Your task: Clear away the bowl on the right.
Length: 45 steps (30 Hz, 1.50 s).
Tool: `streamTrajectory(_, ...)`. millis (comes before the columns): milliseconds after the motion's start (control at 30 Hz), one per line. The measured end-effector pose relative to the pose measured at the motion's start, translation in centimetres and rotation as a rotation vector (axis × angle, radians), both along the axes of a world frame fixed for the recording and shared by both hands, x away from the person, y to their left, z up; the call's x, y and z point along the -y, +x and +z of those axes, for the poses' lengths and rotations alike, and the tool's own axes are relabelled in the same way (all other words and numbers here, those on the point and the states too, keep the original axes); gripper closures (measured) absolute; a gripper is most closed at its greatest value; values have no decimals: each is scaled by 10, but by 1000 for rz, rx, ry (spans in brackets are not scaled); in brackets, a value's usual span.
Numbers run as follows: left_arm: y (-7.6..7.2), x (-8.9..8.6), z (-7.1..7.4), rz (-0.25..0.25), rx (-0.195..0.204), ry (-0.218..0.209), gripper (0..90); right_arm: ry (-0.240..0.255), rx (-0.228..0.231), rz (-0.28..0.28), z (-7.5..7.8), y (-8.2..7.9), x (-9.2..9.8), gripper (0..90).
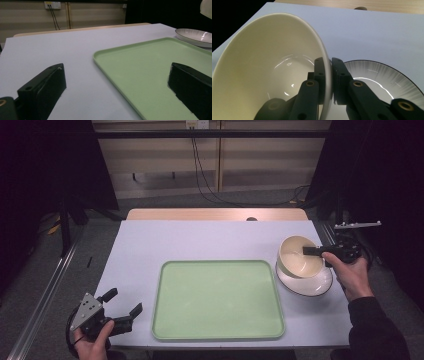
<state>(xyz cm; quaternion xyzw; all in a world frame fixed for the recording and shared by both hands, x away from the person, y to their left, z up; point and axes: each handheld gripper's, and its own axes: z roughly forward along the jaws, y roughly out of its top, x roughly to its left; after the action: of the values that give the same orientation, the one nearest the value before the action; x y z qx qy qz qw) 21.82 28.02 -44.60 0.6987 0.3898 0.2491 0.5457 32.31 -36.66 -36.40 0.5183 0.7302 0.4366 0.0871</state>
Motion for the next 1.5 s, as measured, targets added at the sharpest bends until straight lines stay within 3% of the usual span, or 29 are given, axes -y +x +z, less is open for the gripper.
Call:
streamTrajectory(467,0,0,0,-3,-1,5,17,-10,-9,33,1,15,-21,840)
streamTrajectory(900,1,0,-1,-9,-4,-2,17,-16,-34,67,-7,36,-48,839)
streamTrajectory(1500,1,1,-1,-6,-6,1,17,-16,-62,61,-16,56,-67,838)
